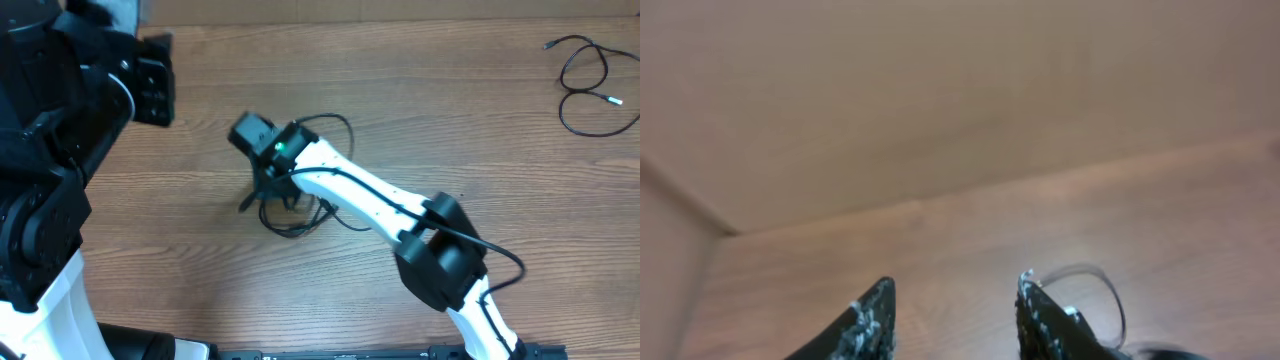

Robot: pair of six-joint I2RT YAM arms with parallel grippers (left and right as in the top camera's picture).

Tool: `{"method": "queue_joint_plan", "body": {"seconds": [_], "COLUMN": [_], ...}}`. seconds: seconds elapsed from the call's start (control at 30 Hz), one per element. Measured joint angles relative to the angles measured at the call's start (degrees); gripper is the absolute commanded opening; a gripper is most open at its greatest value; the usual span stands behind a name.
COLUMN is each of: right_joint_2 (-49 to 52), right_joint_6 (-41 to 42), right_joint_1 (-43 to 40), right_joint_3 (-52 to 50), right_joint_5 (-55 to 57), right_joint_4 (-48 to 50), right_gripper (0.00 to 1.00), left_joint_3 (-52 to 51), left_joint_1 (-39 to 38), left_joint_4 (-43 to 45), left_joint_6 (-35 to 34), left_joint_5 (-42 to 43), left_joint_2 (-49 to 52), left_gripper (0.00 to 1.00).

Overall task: Untangle cables
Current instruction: 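Lift the cable with the right gripper and pull it up-right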

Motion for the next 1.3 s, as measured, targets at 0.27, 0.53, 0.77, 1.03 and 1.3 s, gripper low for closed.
{"method": "queue_joint_plan", "body": {"seconds": [0.27,0.53,0.77,1.03,1.3], "right_joint_2": [-15.8,-30.4,-34.6,-31.0,-24.1], "right_joint_6": [-15.4,-25.3,-27.8,-21.9,-18.6], "right_joint_1": [-4.6,-15.5,-27.2,-26.4,-17.2], "right_joint_3": [24.2,38.6,39.8,39.7,39.0], "right_joint_5": [1.5,0.4,-11.0,-27.6,-29.5], "right_joint_4": [-0.5,4.3,8.7,3.1,-3.7], "right_gripper": [0.04,0.04,0.04,0.04,0.04], "left_joint_3": [0.0,0.0,0.0,0.0,0.0], "left_joint_1": [0.0,0.0,0.0,0.0,0.0], "left_joint_4": [2.1,3.2,3.4,3.0,0.4], "left_joint_6": [-0.6,-1.3,-1.3,-1.3,-1.5], "left_joint_5": [-9.5,-14.5,-15.1,-13.8,-10.5], "left_joint_2": [0.0,0.0,0.0,0.0,0.0], "left_gripper": [0.20,0.32,0.36,0.35,0.29]}}
